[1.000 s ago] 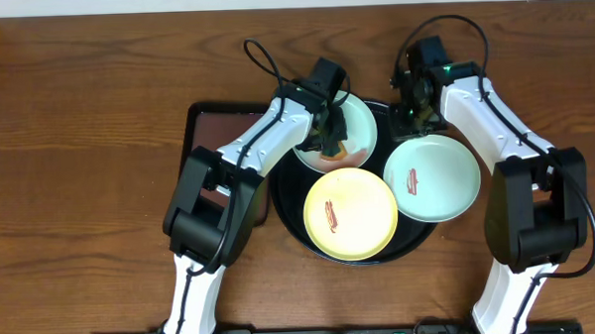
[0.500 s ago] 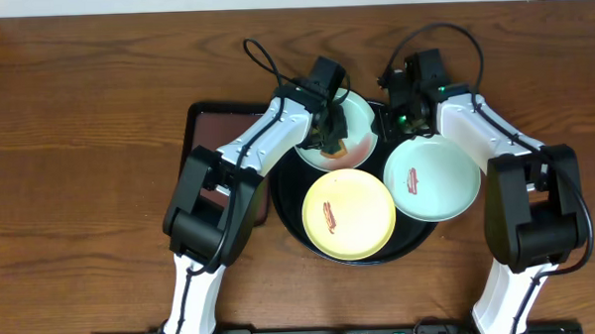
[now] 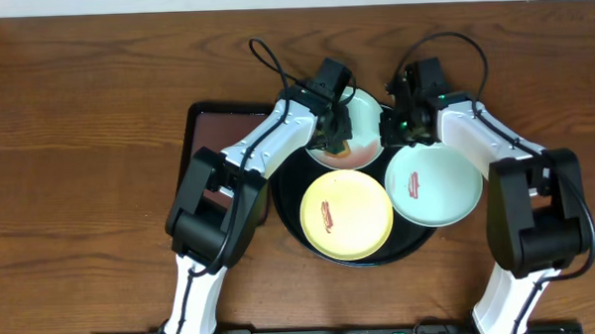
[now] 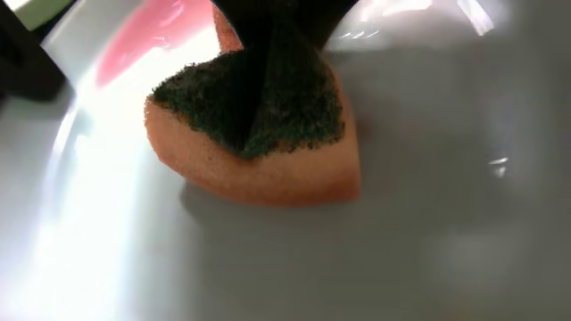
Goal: Clean dirty plates on tray and stack at the side
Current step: 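Scrub the held plate's surface with the sponge in the left gripper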
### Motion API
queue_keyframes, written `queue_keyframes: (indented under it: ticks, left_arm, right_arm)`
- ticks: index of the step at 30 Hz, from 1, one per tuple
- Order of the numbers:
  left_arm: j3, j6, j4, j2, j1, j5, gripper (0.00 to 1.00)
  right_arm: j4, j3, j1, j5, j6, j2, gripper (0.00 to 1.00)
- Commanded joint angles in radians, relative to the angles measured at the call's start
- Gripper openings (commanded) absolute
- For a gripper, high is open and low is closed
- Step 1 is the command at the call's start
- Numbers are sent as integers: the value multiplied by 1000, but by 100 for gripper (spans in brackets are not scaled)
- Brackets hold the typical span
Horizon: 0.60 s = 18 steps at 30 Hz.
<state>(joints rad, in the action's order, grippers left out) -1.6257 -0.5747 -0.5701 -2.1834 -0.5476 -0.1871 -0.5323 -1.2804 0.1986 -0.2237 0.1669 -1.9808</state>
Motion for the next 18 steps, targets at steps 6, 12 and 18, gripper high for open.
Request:
queue_keyframes:
  ticks: [6,12,18]
  left_arm:
    - [-4,24,-1,-11,103,23,7]
    - [-4,24,63,-11,104,2,7]
    - [-4,18,135,-11,60,-8,8]
  right_arm:
    - [-121,-19,3,130,-121,80,1]
    - [-138,-18,7,129,-139,78,1]
    - [-108,-18,10,129,-146,77,4]
